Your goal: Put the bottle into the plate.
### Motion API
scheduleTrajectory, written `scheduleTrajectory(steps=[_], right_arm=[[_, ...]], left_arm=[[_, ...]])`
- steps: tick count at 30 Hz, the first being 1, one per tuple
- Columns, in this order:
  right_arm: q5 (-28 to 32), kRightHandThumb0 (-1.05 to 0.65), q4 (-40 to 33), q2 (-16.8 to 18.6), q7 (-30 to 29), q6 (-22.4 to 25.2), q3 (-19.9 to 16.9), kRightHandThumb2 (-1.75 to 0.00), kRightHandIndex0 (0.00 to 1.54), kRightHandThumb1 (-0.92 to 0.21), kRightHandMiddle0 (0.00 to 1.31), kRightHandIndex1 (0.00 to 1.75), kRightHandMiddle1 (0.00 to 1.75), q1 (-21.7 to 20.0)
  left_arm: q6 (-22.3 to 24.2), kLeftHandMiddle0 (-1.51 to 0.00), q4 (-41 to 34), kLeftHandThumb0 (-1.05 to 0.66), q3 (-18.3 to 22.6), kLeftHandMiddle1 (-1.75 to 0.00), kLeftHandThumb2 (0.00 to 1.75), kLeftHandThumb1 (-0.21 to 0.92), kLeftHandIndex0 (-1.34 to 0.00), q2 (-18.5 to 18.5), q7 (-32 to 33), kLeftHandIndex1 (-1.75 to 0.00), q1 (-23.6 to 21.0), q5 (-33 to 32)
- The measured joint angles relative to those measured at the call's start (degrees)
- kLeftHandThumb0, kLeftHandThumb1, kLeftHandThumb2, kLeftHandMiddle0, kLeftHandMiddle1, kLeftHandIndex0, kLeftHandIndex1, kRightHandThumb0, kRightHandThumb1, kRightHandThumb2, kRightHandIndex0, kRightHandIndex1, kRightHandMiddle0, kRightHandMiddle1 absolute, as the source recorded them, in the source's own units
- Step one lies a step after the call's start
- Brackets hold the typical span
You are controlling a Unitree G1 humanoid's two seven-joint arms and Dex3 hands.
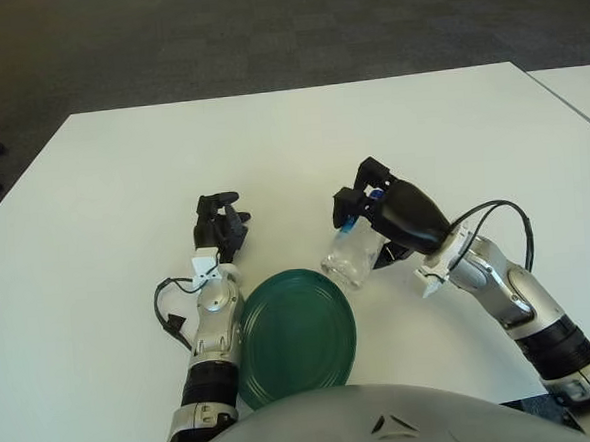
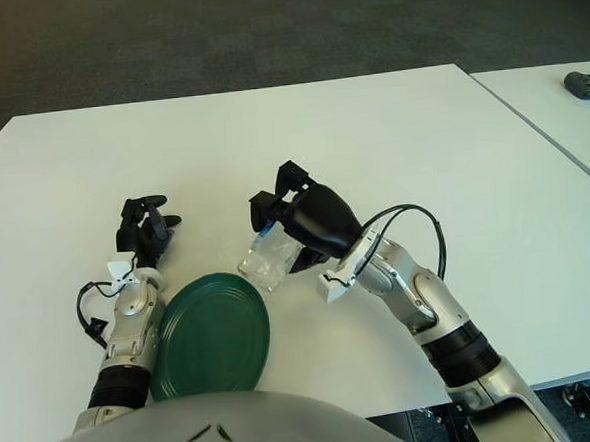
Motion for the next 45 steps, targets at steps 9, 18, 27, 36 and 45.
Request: scheduleTrajectory(steps=[9, 18, 27, 36, 45], right_arm=[[0.3, -0.37, 0.0, -0.4, 1.3, -4.8, 0.0, -1.37, 1.29, -0.31, 1.07, 1.75, 1.75, 1.0], [4.1, -0.34, -0.8, -0.2, 5.3, -8.3, 2.1, -1.39, 1.25, -0.28, 1.04, 1.75, 1.75, 1.1], [7.2, -0.30, -2.3, -0.1, 9.0, -12.3, 4.3, -1.43, 1.23, -0.26, 1.03, 1.75, 1.75, 2.4], [5.3, -0.31, 0.5, 0.8, 9.3, -12.7, 4.0, -1.43, 1.23, -0.26, 1.03, 1.75, 1.75, 0.7], [2.0, -0.30, 0.7, 2.4, 9.0, -11.0, 3.1, -1.48, 1.23, -0.22, 1.06, 1.75, 1.75, -0.2]], left_arm=[[-1.8, -0.57, 1.2, -0.69, 0.1, -1.43, 0.87, 0.92, -0.33, -0.4, -0.8, -1.50, -0.6, -0.4], [-2.5, -0.57, 3.9, -0.69, 0.7, -1.46, 0.86, 0.92, -0.34, -0.7, -0.9, -1.52, -2.5, -1.2], [-3.9, -0.57, 6.8, -0.67, 1.4, -1.47, 0.85, 0.92, -0.34, -0.9, -1.1, -1.53, -4.8, -1.8], [-5.8, -0.57, 7.7, -0.67, 1.8, -1.47, 0.84, 0.92, -0.32, -0.9, -1.6, -1.52, -5.5, -2.2], [-6.1, -0.56, 7.6, -0.66, 2.3, -1.46, 0.86, 0.92, -0.33, -0.7, -2.3, -1.53, -5.5, -3.1]])
